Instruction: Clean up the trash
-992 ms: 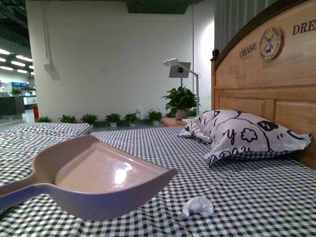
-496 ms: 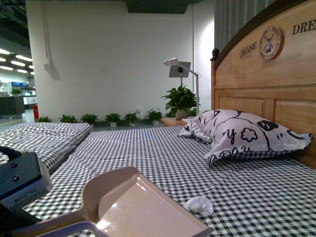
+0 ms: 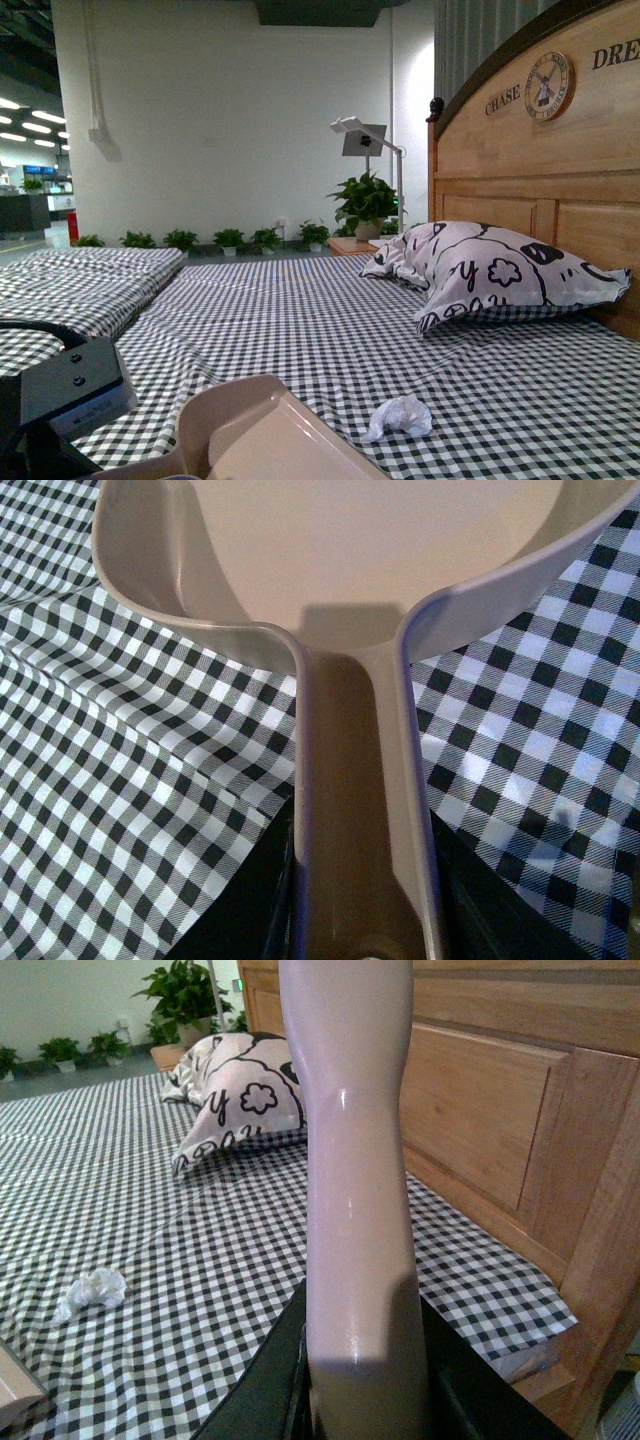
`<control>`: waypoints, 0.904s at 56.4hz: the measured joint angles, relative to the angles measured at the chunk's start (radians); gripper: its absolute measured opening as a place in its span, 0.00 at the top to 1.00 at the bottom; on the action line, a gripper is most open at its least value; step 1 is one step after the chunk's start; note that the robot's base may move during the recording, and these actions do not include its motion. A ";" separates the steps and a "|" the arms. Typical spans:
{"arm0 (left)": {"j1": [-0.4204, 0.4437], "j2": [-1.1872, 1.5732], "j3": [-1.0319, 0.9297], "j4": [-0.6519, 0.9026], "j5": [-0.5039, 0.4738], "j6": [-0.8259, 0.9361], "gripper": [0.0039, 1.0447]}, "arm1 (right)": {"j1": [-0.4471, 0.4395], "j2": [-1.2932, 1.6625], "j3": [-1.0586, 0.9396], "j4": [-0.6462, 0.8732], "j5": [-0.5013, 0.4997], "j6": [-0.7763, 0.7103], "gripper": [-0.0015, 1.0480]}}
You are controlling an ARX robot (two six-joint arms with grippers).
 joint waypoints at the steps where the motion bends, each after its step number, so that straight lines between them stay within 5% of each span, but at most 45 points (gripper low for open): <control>1: -0.002 0.002 0.000 0.002 0.000 0.000 0.73 | 0.000 0.000 0.000 0.000 0.000 0.000 0.80; 51: -0.026 0.042 0.025 -0.043 -0.021 0.018 0.73 | 0.000 0.000 0.000 0.000 0.000 0.000 0.80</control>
